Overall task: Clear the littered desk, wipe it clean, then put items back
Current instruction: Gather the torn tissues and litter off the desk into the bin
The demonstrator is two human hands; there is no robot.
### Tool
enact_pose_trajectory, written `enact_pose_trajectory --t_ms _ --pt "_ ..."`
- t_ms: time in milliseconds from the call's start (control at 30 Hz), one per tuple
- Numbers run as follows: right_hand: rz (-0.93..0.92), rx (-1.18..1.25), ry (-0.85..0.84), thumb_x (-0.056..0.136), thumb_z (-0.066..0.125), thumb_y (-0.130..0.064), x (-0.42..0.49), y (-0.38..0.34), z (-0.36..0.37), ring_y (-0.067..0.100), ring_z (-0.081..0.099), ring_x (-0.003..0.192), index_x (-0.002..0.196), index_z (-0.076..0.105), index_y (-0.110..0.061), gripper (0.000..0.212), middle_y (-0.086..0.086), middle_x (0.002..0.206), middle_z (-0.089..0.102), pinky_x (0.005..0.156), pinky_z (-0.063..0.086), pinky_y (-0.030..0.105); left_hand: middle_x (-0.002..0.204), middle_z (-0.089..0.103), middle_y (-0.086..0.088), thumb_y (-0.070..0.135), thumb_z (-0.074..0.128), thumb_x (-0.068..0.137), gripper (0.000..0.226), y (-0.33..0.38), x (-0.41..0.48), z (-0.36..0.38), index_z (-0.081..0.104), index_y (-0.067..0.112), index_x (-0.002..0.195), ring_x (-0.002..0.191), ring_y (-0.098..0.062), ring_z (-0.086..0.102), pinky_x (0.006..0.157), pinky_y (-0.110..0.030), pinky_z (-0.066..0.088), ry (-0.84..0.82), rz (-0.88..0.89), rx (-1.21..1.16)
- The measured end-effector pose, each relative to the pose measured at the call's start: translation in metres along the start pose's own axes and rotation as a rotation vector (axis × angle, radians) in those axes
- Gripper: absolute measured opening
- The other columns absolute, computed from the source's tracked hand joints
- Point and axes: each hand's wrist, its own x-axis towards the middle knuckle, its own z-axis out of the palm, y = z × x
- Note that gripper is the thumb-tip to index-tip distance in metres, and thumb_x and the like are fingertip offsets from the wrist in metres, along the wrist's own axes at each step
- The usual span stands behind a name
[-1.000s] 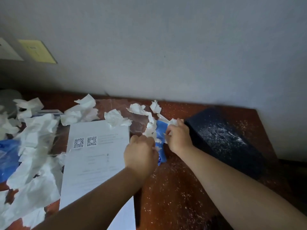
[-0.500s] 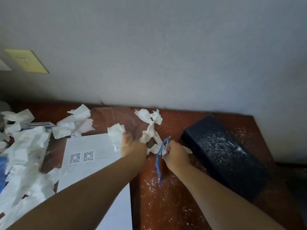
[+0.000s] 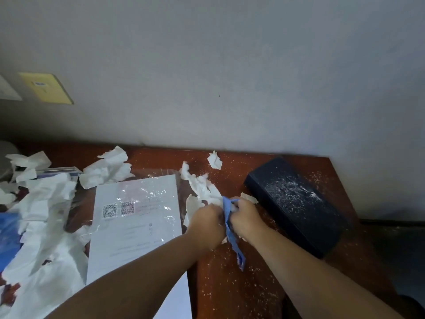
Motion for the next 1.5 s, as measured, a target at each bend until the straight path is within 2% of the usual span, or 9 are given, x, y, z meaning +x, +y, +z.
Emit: enact_pose_trajectory --t_ms 67,133,300,633,800,1033,1167,1333,1500 --pt "0.027 0.101 0.022 0.091 0.040 0.006 -0.017 -0.014 -0.006 0.014 0.053 0.074 0.100 0.056 -0.012 0.026 0.003 0.084 0.056 0.053 0.042 0.016 0.090 0.066 -0.017 0.000 0.051 0.081 0.015 0.010 -0.008 -0.015 0.067 -0.003 0.083 0.080 -0.023 0.056 0.063 -0.018 0.030 0.032 0.067 -0.010" --pt "0.010 0.174 0.066 0.092 0.038 0.005 -0.033 -0.028 -0.015 0.020 0.056 0.081 0.098 0.057 -0.011 0.025 0.005 0.085 0.057 0.068 0.047 0.025 0.090 0.066 -0.016 0.001 0.052 0.082 0.015 0.024 -0.016 -0.031 0.067 -0.002 0.083 0.077 -0.020 0.052 0.062 -0.017 0.028 0.053 0.136 -0.004" --pt "-0.028 0.265 0.235 0.091 0.042 0.005 -0.077 -0.052 -0.044 0.024 0.053 0.085 0.076 0.056 -0.014 0.028 0.004 0.077 0.056 0.082 0.048 0.042 0.083 0.066 -0.020 -0.004 0.054 0.076 0.014 0.063 -0.028 -0.056 0.067 -0.004 0.075 0.081 -0.033 0.060 0.073 -0.035 0.048 0.006 0.312 -0.022" --pt "-0.106 0.284 0.393 0.090 0.052 -0.003 -0.167 -0.021 -0.111 0.008 0.054 0.069 0.095 0.057 -0.016 0.015 -0.004 0.076 0.057 0.055 0.045 0.016 0.079 0.060 -0.008 -0.005 0.055 0.077 0.012 0.149 -0.071 -0.030 0.065 0.000 0.076 0.075 -0.021 0.053 0.067 -0.024 0.043 -0.033 0.496 0.020" --pt "-0.141 0.317 0.501 0.087 0.053 0.001 -0.235 0.036 -0.174 0.009 0.050 0.059 0.089 0.063 -0.015 0.018 -0.003 0.067 0.056 0.047 0.041 0.014 0.072 0.055 -0.004 -0.006 0.055 0.078 0.013 0.236 -0.105 0.027 0.066 0.001 0.078 0.070 -0.015 0.046 0.055 -0.016 0.032 -0.057 0.634 0.089" --pt "-0.039 0.349 0.645 0.089 0.052 -0.002 -0.353 0.156 -0.285 0.013 0.057 0.062 0.093 0.062 -0.012 0.014 0.001 0.069 0.057 0.042 0.042 0.012 0.062 0.051 0.012 0.004 0.064 0.078 0.031 0.371 -0.165 0.156 0.050 0.021 0.056 0.072 -0.016 0.053 0.063 -0.016 0.039 -0.196 0.742 0.094" --pt "-0.008 0.368 0.691 0.089 0.053 -0.002 -0.394 0.207 -0.328 0.008 0.050 0.056 0.091 0.061 -0.011 0.013 0.000 0.067 0.054 0.039 0.038 0.009 0.067 0.048 0.006 0.009 0.060 0.082 0.017 0.425 -0.191 0.205 0.052 0.019 0.071 0.072 -0.015 0.046 0.057 -0.019 0.035 -0.240 0.793 0.142" --pt "0.054 0.328 0.748 0.088 0.056 -0.004 -0.405 0.254 -0.367 0.003 0.049 0.062 0.090 0.060 -0.015 0.012 -0.005 0.070 0.054 0.046 0.041 0.007 0.065 0.042 0.008 0.009 0.057 0.085 0.016 0.467 -0.190 0.254 0.050 0.018 0.073 0.075 -0.016 0.046 0.066 -0.021 0.033 -0.284 0.793 0.192" --pt "0.093 0.387 0.728 0.089 0.055 -0.002 -0.372 0.290 -0.402 0.006 0.050 0.067 0.096 0.061 -0.012 0.014 -0.003 0.073 0.054 0.051 0.044 0.010 0.063 0.041 0.008 0.008 0.058 0.082 0.030 0.487 -0.153 0.293 0.041 0.022 0.061 0.069 -0.016 0.043 0.053 -0.016 0.031 -0.339 0.748 0.206"
